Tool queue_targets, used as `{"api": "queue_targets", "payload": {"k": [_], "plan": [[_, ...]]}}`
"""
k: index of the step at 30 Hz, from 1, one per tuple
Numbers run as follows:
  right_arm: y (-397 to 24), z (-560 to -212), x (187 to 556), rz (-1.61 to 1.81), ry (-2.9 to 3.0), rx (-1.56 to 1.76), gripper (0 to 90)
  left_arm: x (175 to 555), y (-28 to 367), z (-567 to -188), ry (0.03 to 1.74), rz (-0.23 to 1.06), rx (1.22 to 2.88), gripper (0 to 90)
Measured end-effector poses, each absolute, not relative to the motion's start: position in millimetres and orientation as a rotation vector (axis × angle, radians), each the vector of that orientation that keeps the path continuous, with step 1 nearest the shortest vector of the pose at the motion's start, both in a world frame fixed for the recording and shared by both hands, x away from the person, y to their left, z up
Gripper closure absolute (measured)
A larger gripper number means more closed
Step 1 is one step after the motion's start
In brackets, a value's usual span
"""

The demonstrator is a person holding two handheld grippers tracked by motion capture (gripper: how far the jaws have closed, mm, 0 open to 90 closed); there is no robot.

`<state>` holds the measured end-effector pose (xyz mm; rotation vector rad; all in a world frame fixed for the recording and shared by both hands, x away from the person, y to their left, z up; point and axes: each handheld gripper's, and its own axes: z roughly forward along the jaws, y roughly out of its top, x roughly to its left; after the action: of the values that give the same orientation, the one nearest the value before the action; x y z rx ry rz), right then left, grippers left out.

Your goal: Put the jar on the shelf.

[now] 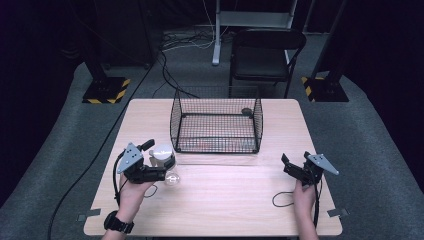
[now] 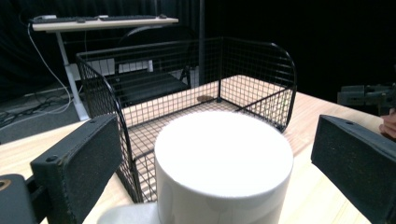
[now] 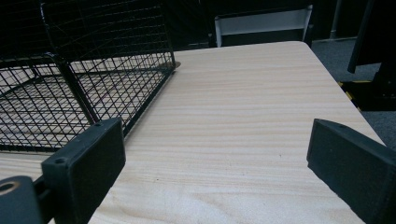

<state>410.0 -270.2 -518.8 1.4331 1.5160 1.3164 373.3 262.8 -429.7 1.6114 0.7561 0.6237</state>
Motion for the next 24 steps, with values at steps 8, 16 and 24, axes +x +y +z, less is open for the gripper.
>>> {"api": "queue_targets", "payload": {"k": [8,16,24], "plan": [[-270.1,-518.9,410.1,1.316,1.518,1.432,3.6,374.2,261.4,-438.0,0.769,0.612,1.628,1.6],[-270.1,-518.9,410.1,1.316,1.518,1.432,3.7,374.1,260.4,-439.1,0.769,0.610,1.634,1.6],[-270.0,-519.0,410.2,1.316,1.520,1.432,3.6,374.1,261.1,-439.6,0.770,0.608,1.630,2.1]]}}
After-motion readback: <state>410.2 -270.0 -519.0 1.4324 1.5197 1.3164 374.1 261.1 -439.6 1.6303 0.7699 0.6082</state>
